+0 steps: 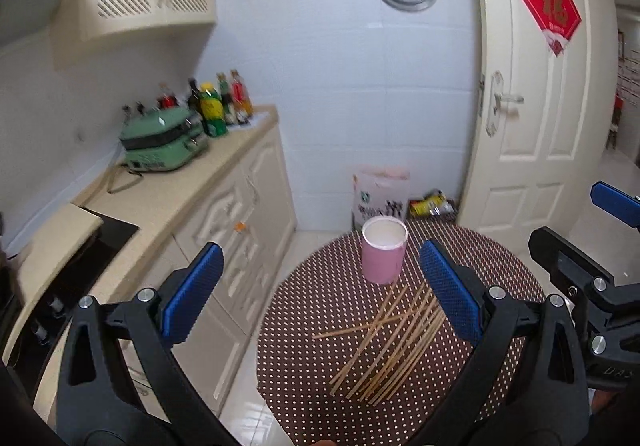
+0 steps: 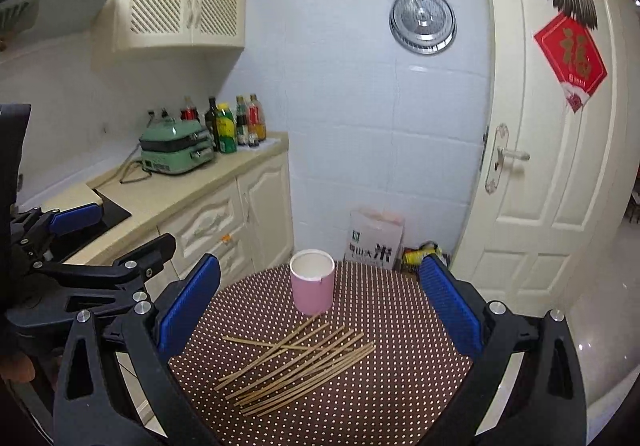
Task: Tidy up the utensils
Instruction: 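Move both tools down toward the chopstick pile beside the pink cup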
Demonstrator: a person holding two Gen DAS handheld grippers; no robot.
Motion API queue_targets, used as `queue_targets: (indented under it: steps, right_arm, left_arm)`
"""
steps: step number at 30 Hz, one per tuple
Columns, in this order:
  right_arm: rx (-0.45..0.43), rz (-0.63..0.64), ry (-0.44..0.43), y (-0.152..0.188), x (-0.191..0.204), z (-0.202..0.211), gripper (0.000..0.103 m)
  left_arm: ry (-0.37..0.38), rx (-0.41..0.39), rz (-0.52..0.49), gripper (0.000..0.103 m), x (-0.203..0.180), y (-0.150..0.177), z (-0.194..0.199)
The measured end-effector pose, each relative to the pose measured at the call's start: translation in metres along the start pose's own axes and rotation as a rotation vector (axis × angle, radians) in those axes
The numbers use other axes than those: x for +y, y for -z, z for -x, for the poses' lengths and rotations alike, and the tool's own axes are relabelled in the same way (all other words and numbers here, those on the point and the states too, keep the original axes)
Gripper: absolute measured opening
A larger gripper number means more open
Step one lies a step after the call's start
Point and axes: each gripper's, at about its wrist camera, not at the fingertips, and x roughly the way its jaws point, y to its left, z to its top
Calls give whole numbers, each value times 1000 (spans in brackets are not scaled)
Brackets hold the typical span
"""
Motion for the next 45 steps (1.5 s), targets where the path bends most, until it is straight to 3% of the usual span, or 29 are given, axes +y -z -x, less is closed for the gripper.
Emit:
queue_targets:
  steps: [7,13,15,17,21,25,31,35,42,45]
  right_arm:
    - [192,-12,104,21,7,-53,96]
    - [406,-115,135,52,-1,-98,96]
    - [458,-159,139,61,-6,-106,93]
    - [511,-187,142,69,-8,-113,80]
    - [607,-283,117,86,-20,-136,70]
    - [670,-348,94,97,-28,-152,64]
    - [718,-397,59,105,-40,-177,57]
    - [740,-436,48,110,-55,-192,53]
    - [791,-496,66,126,-84,-215,49]
    - [818,-519,61,133,-93,-224,42]
  left_arm:
    - [148,205,-42,97,6,20,-75]
    - [252,353,-82,97,11,49,-129]
    - [289,395,-89,96,10,58,-146]
    - [320,434,-99,96,10,65,-161]
    - [361,478,-138,96,2,77,-188]
    - [393,546,-142,81,-6,84,-216]
    - [439,601,-169,72,-30,86,-250]
    - [441,641,-178,64,-49,90,-271]
    - [425,705,-222,41,-71,97,-303]
    - [411,727,-236,35,-78,100,-314]
